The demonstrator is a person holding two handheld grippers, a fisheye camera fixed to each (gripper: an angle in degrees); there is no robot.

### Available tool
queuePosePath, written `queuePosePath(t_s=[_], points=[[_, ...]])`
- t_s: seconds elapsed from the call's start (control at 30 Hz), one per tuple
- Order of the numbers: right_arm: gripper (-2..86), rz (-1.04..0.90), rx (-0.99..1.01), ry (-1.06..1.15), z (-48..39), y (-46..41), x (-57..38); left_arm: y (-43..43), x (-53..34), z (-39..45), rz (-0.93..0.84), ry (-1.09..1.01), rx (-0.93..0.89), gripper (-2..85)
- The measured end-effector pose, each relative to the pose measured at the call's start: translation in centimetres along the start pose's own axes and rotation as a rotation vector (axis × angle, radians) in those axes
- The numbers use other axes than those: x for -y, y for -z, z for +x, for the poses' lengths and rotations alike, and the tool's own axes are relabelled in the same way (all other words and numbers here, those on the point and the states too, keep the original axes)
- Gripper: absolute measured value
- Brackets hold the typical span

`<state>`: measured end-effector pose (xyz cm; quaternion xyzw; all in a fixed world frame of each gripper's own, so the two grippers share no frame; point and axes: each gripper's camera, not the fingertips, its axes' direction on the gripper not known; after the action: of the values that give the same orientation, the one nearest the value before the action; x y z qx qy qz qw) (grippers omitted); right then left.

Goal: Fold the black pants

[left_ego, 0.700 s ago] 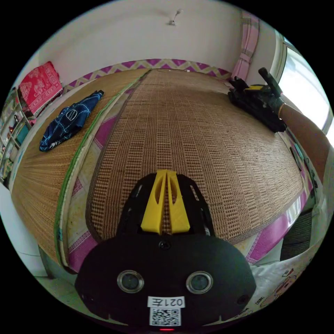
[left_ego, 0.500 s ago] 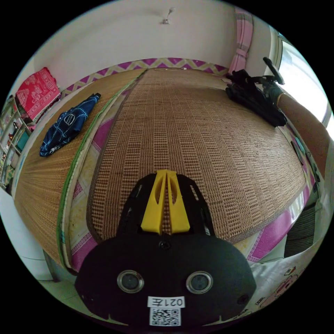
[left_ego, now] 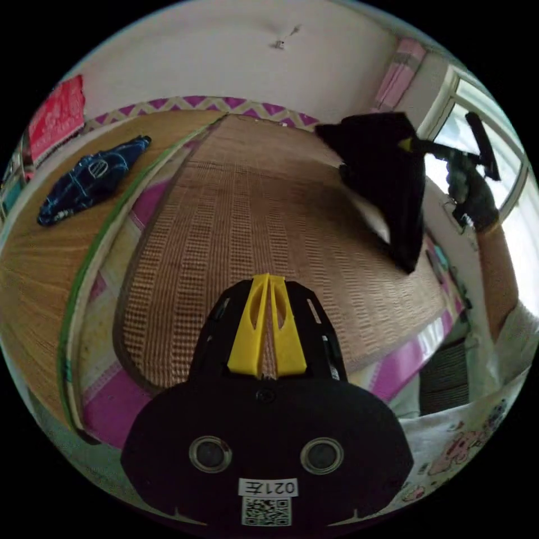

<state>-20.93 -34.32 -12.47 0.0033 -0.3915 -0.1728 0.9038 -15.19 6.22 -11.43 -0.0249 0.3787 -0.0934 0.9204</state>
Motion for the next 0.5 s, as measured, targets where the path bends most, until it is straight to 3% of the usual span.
queuePosePath(t_s=[0.17,0.27,0.5], points=[[0.9,-0.073,0.066,0.194,-12.3,-8.2,-3.6,2.6,-3.1,-1.2,0.027,0.038,-0.004,-1.0],[2.9,-0.043,-0.041,0.212,-13.7,-8.2,-5.4,3.6,-4.6,-2.7,0.026,0.071,0.008,-1.0],[13.7,-0.002,-0.027,0.219,-13.4,-5.0,-9.0,3.7,-7.0,-4.5,0.034,0.12,-0.024,-1.0]])
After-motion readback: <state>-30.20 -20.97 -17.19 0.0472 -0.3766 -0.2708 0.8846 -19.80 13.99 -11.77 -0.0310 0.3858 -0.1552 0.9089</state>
